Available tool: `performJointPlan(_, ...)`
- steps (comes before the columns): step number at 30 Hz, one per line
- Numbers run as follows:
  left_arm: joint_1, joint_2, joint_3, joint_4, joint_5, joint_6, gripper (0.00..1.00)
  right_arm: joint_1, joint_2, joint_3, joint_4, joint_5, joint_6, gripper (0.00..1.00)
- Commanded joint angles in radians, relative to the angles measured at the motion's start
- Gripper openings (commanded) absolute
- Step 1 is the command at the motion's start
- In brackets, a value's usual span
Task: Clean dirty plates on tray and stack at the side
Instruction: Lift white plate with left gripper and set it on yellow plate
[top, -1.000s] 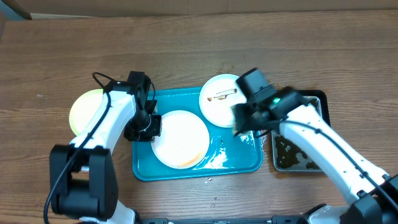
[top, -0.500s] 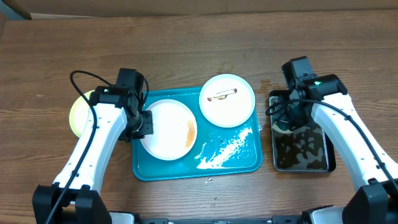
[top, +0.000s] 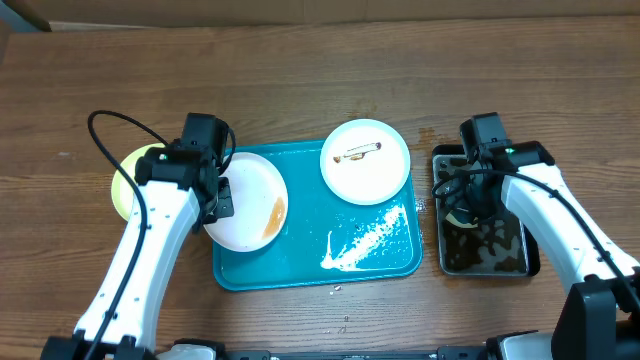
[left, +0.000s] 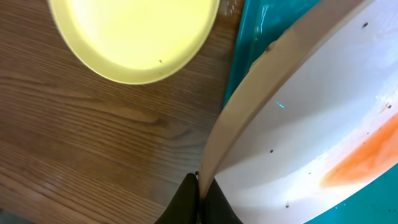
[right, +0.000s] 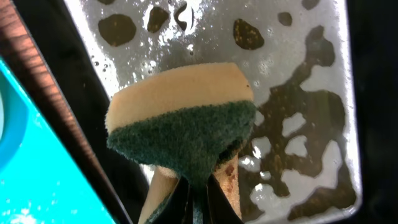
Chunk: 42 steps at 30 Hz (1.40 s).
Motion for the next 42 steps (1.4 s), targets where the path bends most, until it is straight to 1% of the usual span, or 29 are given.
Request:
performJointPlan(1, -0.053, -0.055, -0.002, 0.003, -0.126, -0.059, 0.04, -0.004, -0.004, -0.042, 0.043, 0.011, -0.005, 0.04)
performJointPlan(8, -0.184, -0.065, -0.002, 0.003, -0.271, -0.121, 0.04, -0.004, -0.004, -0.138, 0.174, 0.006, -0.005, 0.04)
performJointPlan(14, -0.301, -0.065, -0.002, 0.001, -0.428, -0.171, 0.04, -0.003, -0.004, -0.201, 0.235, -0.054, -0.006, 0.04)
performJointPlan(18, -0.385, -0.065, -0.002, 0.008, -0.545, -0.171, 0.04, -0.003, -0.004, -0.228, 0.264, -0.066, -0.005, 0.04)
performJointPlan(21, -0.461, -0.065, -0.002, 0.009, -0.627, -0.171, 0.04, -0.003, -0.004, -0.236, 0.268, -0.065, 0.027, 0.04)
performJointPlan(27, -0.591, -0.064, -0.002, 0.011, -0.779, -0.170, 0.04, -0.003, -0.004, -0.236, 0.278, -0.089, 0.028, 0.04)
performJointPlan(31, -0.629, -0.064, -0.002, 0.011, -0.806, -0.169, 0.04, -0.004, -0.004, -0.236, 0.277, -0.092, 0.028, 0.04)
performJointPlan(42, -0.631, -0.064, -0.002, 0.011, -0.806, -0.169, 0.04, -0.003, -0.004, -0.236, 0.275, -0.092, 0.028, 0.04)
